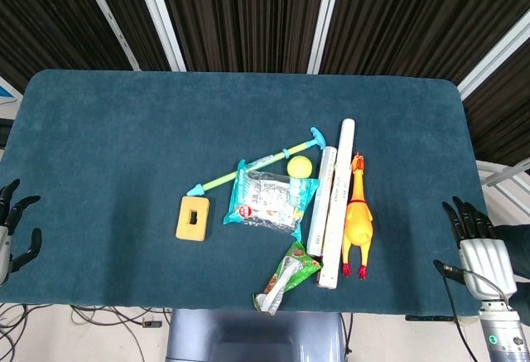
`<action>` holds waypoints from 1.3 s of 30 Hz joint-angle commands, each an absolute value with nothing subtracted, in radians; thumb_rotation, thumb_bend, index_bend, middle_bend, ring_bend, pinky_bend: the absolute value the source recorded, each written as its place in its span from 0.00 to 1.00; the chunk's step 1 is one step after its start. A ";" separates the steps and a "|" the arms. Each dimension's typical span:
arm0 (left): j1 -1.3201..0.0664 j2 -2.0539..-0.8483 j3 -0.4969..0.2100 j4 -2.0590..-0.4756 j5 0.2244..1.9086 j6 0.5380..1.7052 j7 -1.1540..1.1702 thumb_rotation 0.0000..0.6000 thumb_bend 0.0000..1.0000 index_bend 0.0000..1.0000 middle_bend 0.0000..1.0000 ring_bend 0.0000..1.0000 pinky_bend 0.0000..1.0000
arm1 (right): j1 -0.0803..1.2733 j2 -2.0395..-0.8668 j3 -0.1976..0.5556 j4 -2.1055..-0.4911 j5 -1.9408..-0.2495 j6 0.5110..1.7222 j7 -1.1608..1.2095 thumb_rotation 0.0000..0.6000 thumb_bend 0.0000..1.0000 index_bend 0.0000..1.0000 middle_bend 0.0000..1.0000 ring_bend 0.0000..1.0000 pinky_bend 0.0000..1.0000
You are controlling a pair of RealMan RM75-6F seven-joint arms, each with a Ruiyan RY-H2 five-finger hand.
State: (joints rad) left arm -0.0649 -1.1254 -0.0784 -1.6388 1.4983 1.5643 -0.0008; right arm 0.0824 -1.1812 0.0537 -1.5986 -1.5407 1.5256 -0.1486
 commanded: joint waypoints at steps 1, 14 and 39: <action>-0.065 -1.127 -0.079 -1.637 1.500 1.566 0.001 1.00 0.49 0.20 0.00 0.00 0.00 | 0.087 -1.175 0.046 -1.591 -1.558 1.521 -0.135 1.00 0.11 0.00 0.02 0.08 0.15; -0.060 -1.125 -0.083 -1.656 1.463 1.550 -0.003 1.00 0.49 0.20 0.00 0.00 0.00 | 0.119 -1.170 0.028 -1.574 -1.602 1.470 -0.053 1.00 0.11 0.00 0.02 0.09 0.15; -0.062 -1.109 -0.082 -1.686 1.427 1.512 -0.015 1.00 0.49 0.20 0.00 0.00 0.00 | 0.494 -1.160 -0.014 -1.655 -1.892 1.137 0.087 1.00 0.13 0.00 0.03 0.09 0.15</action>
